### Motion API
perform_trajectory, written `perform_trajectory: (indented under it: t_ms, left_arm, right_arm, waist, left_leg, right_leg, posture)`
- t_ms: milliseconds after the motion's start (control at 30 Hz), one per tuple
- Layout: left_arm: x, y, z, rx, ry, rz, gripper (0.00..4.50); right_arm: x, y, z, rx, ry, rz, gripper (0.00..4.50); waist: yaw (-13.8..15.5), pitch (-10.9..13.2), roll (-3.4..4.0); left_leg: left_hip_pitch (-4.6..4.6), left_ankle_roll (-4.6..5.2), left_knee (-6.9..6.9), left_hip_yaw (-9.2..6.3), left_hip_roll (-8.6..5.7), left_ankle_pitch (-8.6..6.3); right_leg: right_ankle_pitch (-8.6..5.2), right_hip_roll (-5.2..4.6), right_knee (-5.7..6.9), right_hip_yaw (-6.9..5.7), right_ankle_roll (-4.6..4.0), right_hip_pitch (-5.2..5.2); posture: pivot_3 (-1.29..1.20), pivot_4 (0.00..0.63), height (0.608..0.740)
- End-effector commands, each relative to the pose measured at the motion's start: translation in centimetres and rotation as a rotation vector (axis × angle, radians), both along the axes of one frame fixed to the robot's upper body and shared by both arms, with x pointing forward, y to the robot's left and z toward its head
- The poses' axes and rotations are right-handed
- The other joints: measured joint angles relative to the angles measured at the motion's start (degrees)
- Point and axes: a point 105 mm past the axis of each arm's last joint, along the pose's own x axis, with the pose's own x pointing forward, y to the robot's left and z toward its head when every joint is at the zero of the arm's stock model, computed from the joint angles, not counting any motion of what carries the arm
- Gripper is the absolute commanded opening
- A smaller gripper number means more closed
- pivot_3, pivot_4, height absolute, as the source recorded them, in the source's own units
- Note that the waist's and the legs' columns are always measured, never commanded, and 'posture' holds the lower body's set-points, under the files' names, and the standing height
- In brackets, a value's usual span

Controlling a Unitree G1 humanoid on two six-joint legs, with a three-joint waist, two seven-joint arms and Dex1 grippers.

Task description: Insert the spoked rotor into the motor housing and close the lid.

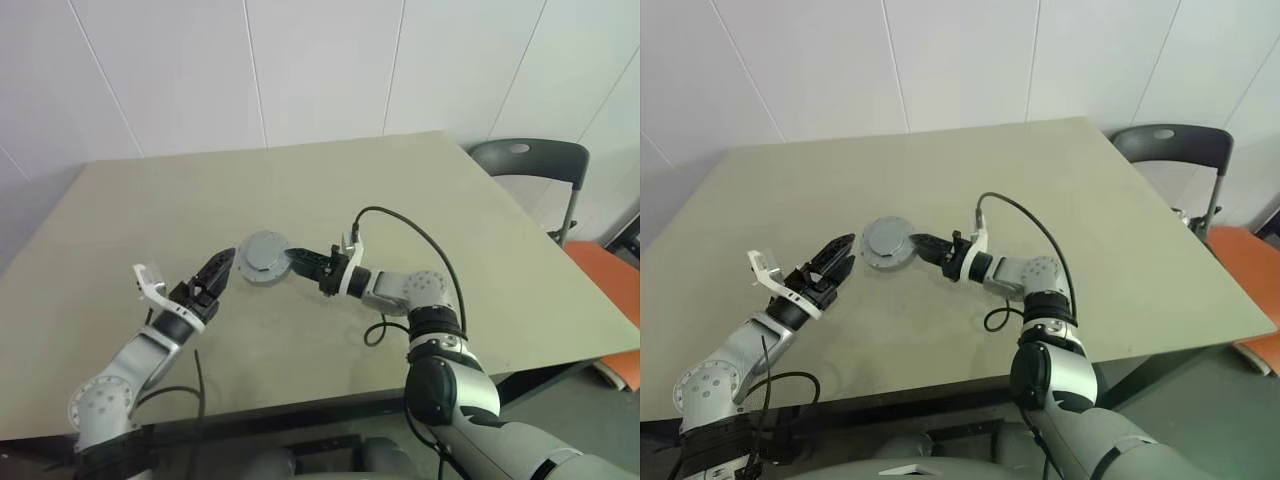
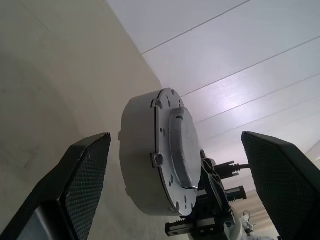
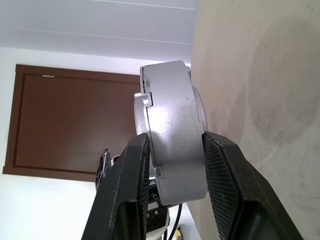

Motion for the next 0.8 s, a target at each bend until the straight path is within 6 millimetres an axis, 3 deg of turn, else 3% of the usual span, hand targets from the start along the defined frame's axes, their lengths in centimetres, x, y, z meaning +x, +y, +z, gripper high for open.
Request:
perform_trajectory:
  t_ms: [33, 267, 800]
  left_arm:
    - [-0.1, -0.9, 1.5, -0.029, -0.042, -0.047, 4.48]
    - [0.0, -1.7, 1.2, -0.008, -0.002, -0.082, 4.48]
    - [-0.2, 0.5, -1.7, 0.04, 0.067, 0.004, 4.48]
  right_arm:
    - [0.4, 1.2, 3.2, 0.08, -0.089, 0.029, 1.34]
    - [0.2, 1.4, 3.0, 0.064, -0.092, 0.042, 1.34]
    - [-0.3, 1.8, 2.9, 0.063, -0.095, 0.063, 1.34]
  waist:
    - [0.01, 0.0, 0.0]
    - [-0.01, 0.0, 0.0]
    - [-0.03, 0.0, 0.01]
  left_leg:
    - [0.0, 0.0, 0.0, 0.01, 0.0, 0.0]
    - [0.0, 0.0, -0.01, 0.03, 0.0, 0.0]
    - [0.0, 0.0, -0.03, 0.1, 0.0, 0.0]
  right_leg:
    - [0.0, 0.0, 0.0, 0.0, 0.0, 0.0]
    - [0.0, 0.01, 0.01, 0.03, -0.01, -0.02]
    - [0.0, 0.0, 0.01, 0.07, -0.01, -0.05]
  posture:
    - [0.0, 0.0, 0.74]
    - [0.0, 0.0, 0.74]
    - [0.0, 0.0, 0.74]
